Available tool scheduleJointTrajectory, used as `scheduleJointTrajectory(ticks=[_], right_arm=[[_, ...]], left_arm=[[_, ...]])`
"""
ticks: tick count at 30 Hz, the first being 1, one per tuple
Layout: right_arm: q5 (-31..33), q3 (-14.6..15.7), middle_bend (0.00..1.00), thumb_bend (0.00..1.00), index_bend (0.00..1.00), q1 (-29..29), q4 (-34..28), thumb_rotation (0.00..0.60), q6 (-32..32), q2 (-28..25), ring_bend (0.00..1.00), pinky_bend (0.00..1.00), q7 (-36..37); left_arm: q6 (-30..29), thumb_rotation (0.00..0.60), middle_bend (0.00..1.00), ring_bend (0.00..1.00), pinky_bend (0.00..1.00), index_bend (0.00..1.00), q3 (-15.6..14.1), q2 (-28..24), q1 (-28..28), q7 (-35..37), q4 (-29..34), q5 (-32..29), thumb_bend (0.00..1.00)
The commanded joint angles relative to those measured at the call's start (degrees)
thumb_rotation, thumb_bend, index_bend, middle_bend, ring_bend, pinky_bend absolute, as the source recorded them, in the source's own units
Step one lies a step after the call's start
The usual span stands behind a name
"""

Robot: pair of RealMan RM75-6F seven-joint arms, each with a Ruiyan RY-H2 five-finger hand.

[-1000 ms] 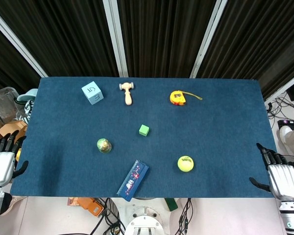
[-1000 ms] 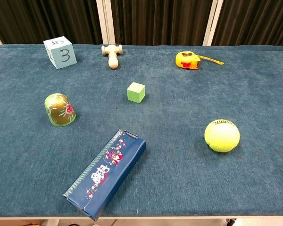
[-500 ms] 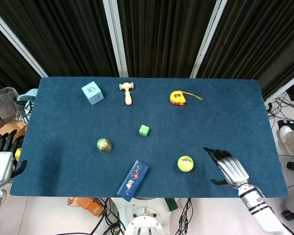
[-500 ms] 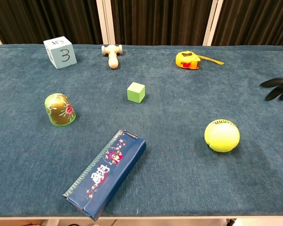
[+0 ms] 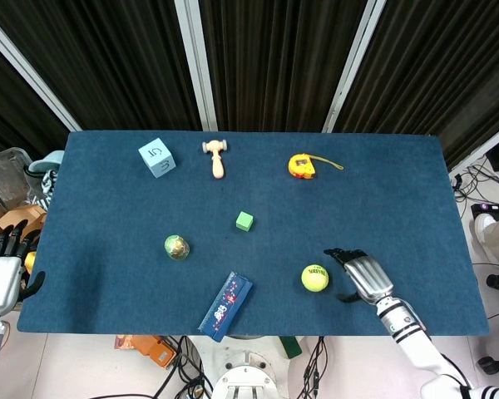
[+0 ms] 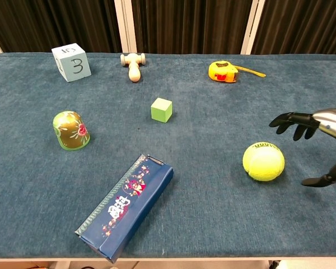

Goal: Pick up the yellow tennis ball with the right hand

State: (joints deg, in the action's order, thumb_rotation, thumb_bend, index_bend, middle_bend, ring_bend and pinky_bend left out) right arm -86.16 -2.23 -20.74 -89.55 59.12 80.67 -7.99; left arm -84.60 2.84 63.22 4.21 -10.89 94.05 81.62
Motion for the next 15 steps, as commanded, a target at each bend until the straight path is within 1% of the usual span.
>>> scheduleJointTrajectory(ticks=[1, 7, 10, 12, 14, 15], right_arm=[[0.1, 0.2, 0.31, 0.21, 0.24, -0.8, 0.4, 0.6, -0.9, 0.8, 0.38, 0.35, 0.3], [0.3, 0.3, 0.34, 0.21, 0.28, -2.4, 1.4, 0.6, -1.9, 2.4, 0.41, 0.39, 0.9], [0.3, 0.4, 0.37, 0.21, 0.33, -2.9, 1.8, 0.6, -1.9, 3.1, 0.45, 0.42, 1.1], [0.3, 0.4, 0.41, 0.22, 0.38, -3.1, 2.1, 0.6, -1.5, 3.5, 0.5, 0.47, 0.9], [0.2, 0.3, 0.48, 0.28, 0.47, -3.1, 2.5, 0.6, -0.6, 4.0, 0.57, 0.55, 0.8], [0.2, 0.2, 0.5, 0.31, 0.5, -3.1, 2.6, 0.6, -0.3, 4.2, 0.59, 0.57, 0.9]], left_arm=[[0.0, 0.6, 0.0, 0.0, 0.11, 0.14, 0.0, 0.0, 0.0, 0.0, 0.0, 0.0, 0.28], [0.1, 0.6, 0.0, 0.0, 0.11, 0.14, 0.0, 0.0, 0.1, -0.1, -0.1, 0.0, 0.28], [0.2, 0.6, 0.0, 0.0, 0.11, 0.14, 0.0, 0.0, 0.1, 0.0, -0.1, -0.1, 0.28], [0.2, 0.6, 0.0, 0.0, 0.11, 0.14, 0.0, 0.0, 0.1, 0.0, -0.2, -0.1, 0.28], [0.3, 0.6, 0.0, 0.0, 0.11, 0.14, 0.0, 0.0, 0.1, 0.0, -0.1, -0.3, 0.28], [0.3, 0.6, 0.0, 0.0, 0.11, 0.14, 0.1, 0.0, 0.1, -0.1, -0.1, -0.3, 0.28]])
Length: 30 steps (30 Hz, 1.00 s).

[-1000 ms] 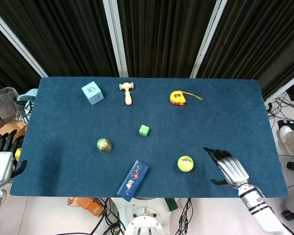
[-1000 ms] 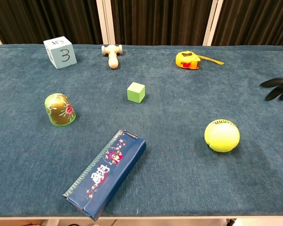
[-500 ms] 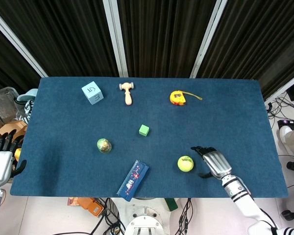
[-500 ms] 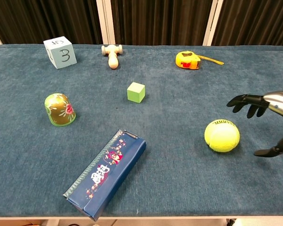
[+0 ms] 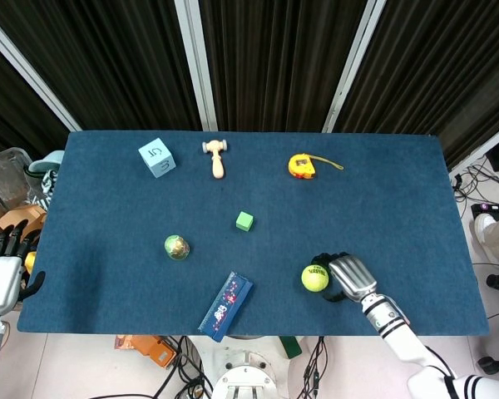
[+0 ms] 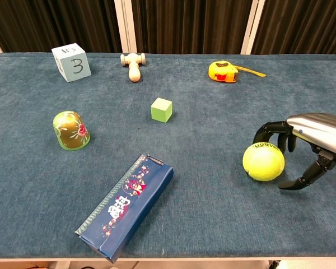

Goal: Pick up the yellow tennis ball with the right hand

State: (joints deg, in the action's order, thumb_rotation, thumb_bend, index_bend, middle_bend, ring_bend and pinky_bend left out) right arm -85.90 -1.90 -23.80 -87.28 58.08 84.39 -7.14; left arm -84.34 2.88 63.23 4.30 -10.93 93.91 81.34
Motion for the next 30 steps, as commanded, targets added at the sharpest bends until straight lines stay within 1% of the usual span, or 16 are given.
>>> scheduleJointTrajectory(ticks=[1, 3, 5, 12, 15, 19, 22, 27, 30], right_arm=[[-0.2, -0.2, 0.53, 0.36, 0.55, -0.1, 0.5, 0.6, 1.2, 0.7, 0.63, 0.61, 0.3], [-0.8, -0.6, 0.57, 0.44, 0.62, 0.0, 1.2, 0.6, 2.7, 1.3, 0.68, 0.66, 0.9], [-1.4, -1.1, 0.6, 0.48, 0.66, 0.1, 1.8, 0.6, 4.4, 1.8, 0.71, 0.7, 1.8], [-2.4, -2.9, 0.61, 0.48, 0.68, -0.4, 1.0, 0.6, 7.7, 0.1, 0.72, 0.7, 5.1], [-3.2, -4.1, 0.61, 0.48, 0.68, -0.4, -0.2, 0.6, 10.3, -1.3, 0.72, 0.7, 7.2], [-4.3, -7.0, 0.61, 0.48, 0.68, 0.3, -2.0, 0.6, 16.1, -3.6, 0.72, 0.7, 9.3], [-4.0, -10.4, 0.61, 0.48, 0.68, 1.0, -3.9, 0.6, 21.1, -5.8, 0.72, 0.7, 10.6], [-2.0, -15.1, 0.61, 0.48, 0.68, 1.7, -6.8, 0.6, 25.6, -9.5, 0.73, 0.7, 12.3], [-1.4, -16.4, 0.61, 0.48, 0.69, 2.2, -8.2, 0.6, 27.2, -10.9, 0.73, 0.7, 13.3]], left_arm=[[0.1, 0.6, 0.0, 0.0, 0.11, 0.14, 0.0, 0.0, 0.0, -0.1, 0.0, 0.0, 0.28], [0.1, 0.6, 0.0, 0.0, 0.11, 0.14, 0.0, 0.0, 0.0, -0.2, 0.0, -0.1, 0.28], [0.2, 0.6, 0.0, 0.0, 0.11, 0.14, 0.0, 0.0, 0.0, -0.3, 0.1, -0.2, 0.28], [0.2, 0.6, 0.0, 0.0, 0.11, 0.14, -0.2, -0.1, 0.0, -0.7, 0.3, -0.2, 0.28], [0.3, 0.6, 0.0, 0.0, 0.11, 0.14, -0.2, -0.1, 0.0, -0.9, 0.4, -0.2, 0.28], [0.2, 0.6, 0.0, 0.0, 0.11, 0.14, -0.3, -0.1, -0.1, -0.8, 0.4, -0.2, 0.28], [0.2, 0.6, 0.0, 0.0, 0.11, 0.14, -0.3, -0.2, -0.1, -0.9, 0.5, -0.3, 0.28], [0.1, 0.6, 0.0, 0.0, 0.11, 0.14, -0.3, -0.2, -0.1, -1.1, 0.6, -0.1, 0.28], [0.1, 0.6, 0.0, 0.0, 0.11, 0.14, -0.3, -0.2, -0.2, -1.2, 0.6, -0.1, 0.28]])
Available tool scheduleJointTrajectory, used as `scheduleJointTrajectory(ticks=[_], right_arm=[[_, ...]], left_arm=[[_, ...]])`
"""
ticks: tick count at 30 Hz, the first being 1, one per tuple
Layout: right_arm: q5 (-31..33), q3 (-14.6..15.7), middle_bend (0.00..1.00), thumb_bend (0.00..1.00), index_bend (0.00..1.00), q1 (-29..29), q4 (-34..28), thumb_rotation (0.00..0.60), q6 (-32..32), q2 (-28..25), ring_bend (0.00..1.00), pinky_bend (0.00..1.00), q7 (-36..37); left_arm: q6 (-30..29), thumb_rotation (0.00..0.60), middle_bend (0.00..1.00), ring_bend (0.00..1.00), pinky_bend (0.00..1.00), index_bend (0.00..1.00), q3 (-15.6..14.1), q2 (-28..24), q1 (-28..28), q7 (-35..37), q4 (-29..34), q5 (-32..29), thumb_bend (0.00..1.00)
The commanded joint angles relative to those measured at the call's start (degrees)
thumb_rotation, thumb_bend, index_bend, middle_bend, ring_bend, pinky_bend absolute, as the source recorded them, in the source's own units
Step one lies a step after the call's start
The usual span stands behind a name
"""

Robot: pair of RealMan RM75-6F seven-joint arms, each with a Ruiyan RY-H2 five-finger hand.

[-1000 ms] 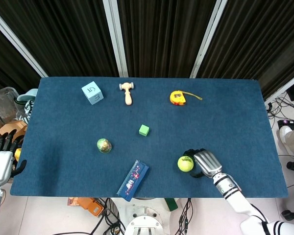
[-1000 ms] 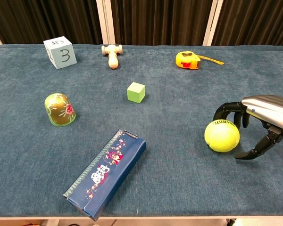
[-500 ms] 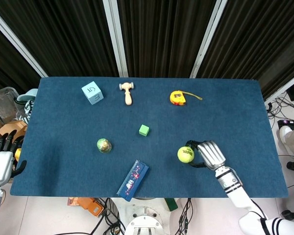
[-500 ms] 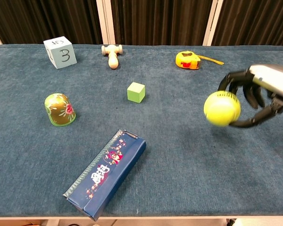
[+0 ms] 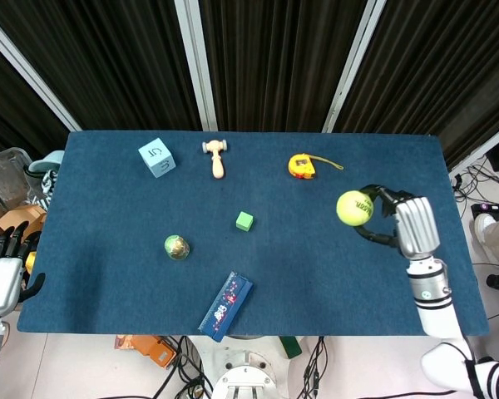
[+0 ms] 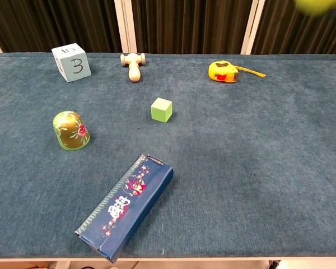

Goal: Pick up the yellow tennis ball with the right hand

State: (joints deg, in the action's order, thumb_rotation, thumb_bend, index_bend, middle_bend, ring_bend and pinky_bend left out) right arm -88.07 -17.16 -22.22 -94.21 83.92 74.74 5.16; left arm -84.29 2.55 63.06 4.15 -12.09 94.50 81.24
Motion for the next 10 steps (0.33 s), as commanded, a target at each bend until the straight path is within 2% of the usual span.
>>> scheduleJointTrajectory(ticks=[1, 10], right_arm=[[1.0, -1.5, 0.61, 0.48, 0.69, 0.9, -1.6, 0.6, 2.2, -1.6, 0.73, 0.7, 1.4], [1.7, -1.3, 0.61, 0.48, 0.69, 1.5, -1.5, 0.6, 3.0, -2.7, 0.73, 0.7, 3.1]], left_arm=[[0.0, 0.6, 0.0, 0.0, 0.11, 0.14, 0.0, 0.0, 0.0, 0.0, 0.0, -0.1, 0.28], [-0.1, 0.6, 0.0, 0.0, 0.11, 0.14, 0.1, 0.0, -0.1, 0.1, 0.0, -0.1, 0.28]])
